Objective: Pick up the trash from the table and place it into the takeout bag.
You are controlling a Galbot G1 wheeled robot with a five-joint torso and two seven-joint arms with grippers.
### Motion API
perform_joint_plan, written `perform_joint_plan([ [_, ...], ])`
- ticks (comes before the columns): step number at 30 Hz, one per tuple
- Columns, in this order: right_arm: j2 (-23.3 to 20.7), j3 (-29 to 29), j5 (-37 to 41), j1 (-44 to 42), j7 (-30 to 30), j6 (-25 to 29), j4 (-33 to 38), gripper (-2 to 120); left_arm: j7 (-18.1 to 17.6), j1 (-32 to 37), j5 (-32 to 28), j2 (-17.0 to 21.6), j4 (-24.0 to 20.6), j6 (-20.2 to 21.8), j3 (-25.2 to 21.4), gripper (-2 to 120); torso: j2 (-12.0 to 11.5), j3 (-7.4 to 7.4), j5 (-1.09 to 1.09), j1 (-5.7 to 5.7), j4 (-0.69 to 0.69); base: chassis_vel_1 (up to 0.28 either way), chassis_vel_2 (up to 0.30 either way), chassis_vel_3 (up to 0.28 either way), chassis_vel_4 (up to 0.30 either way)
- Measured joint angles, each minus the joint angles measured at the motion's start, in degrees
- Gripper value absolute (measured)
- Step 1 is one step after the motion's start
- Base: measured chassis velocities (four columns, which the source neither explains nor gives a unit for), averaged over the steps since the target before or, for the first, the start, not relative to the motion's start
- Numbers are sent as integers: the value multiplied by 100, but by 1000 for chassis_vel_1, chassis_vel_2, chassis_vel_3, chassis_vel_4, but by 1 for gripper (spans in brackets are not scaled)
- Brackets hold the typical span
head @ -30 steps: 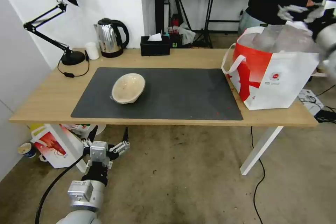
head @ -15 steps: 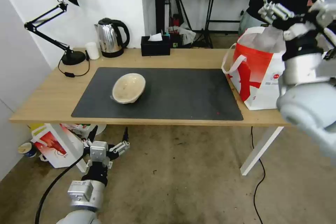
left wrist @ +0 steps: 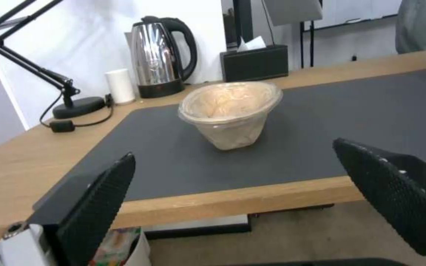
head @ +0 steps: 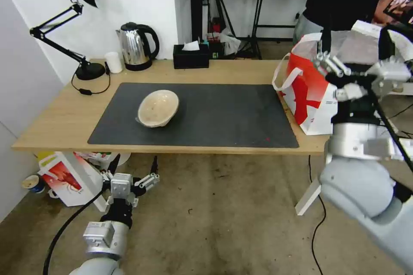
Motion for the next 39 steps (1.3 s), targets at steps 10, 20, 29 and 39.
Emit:
perform_joint_plan([
  [10,72,-73,-45,-908,331,-210,330,100,0,0,0,0,0,0,0,100,0,0,0,0,1,0,0,0,0],
  [20,-151,-289,158,-1660,635,-826,807,100,0,0,0,0,0,0,0,100,0,0,0,0,1,0,0,0,0],
  [29,-365,-458,695,-1767,737,-1671,814,100,0,0,0,0,0,0,0,100,0,0,0,0,1,0,0,0,0],
  [39,-400,-554,977,-1873,935,-1937,802,100,0,0,0,0,0,0,0,100,-1,0,0,0,1,0,0,0,0],
])
